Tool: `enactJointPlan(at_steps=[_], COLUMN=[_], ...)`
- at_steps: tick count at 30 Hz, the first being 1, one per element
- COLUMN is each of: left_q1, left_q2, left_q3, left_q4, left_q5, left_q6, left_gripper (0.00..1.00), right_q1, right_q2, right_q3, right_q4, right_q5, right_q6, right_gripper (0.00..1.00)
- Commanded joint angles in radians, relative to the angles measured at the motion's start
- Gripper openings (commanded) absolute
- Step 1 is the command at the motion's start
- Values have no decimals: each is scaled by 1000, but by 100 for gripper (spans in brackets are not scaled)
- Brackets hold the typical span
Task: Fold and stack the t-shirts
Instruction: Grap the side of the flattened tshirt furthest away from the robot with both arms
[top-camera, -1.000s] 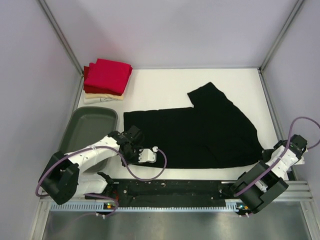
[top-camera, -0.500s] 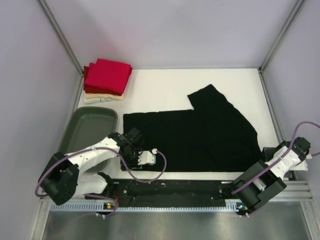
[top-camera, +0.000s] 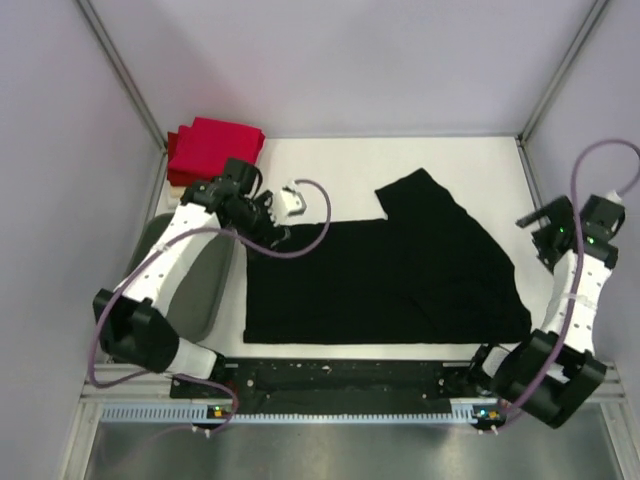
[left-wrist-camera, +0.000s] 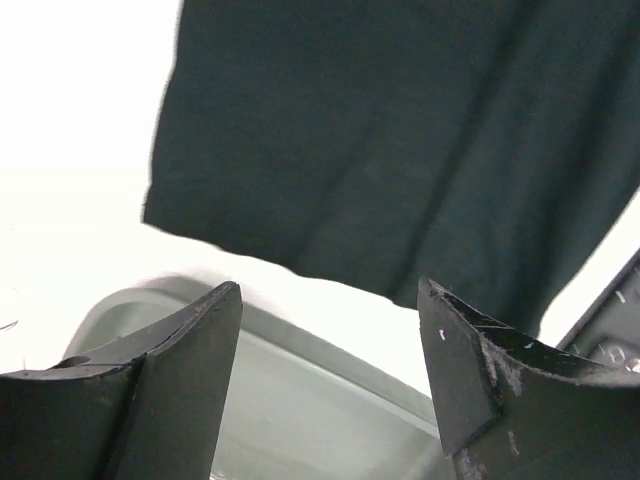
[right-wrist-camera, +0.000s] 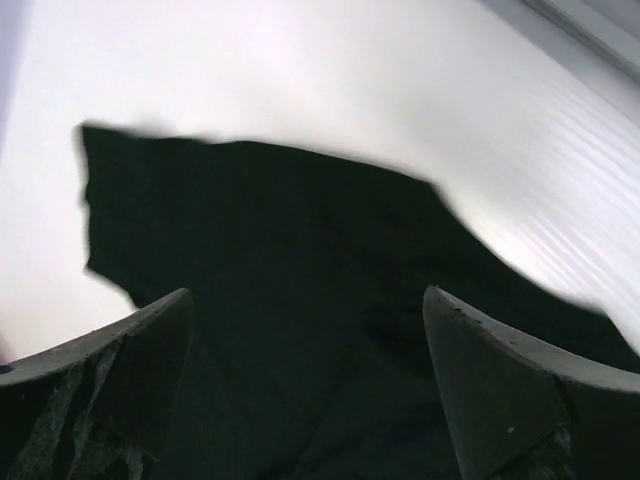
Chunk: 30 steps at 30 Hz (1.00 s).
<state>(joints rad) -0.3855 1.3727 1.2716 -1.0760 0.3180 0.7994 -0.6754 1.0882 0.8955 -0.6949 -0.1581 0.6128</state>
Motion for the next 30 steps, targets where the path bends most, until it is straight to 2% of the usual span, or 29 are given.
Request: enactJointPlan(at_steps=[1,4,6,9,13,19,24,30], left_q1=[108,160,198,230,234,234,234,235], left_q2=[225,405,523,632,710,778,828,884], left_q3=[217,389,501,592,601,604,608,594], left_q4=[68,31,-11,-47,-30,14,-7,-5], left_q5=[-45,-112,-140,-195,-266,-251,-228,-209], left_q6=[-161,-213,-226,-223,-192,-154,-161,-166], left_gripper=[74,71,70,70,71,71,71,71], right_q1=[229,342,407,486,548,635,715,732], right_q2=[135,347,477,658,876,1142,1300,1406], right_q3=[218,420,563,721,906,1131,1246,1316], right_q4=[224,166,121,66,9,-38,-58,-98], right_q5=[-165,-233,-210,-163,-100,-14,60,61], right_q6=[-269,-390,-462,-541,-562,-607,-686,-633], right_gripper=[94,89,86,84,79,76,76,76])
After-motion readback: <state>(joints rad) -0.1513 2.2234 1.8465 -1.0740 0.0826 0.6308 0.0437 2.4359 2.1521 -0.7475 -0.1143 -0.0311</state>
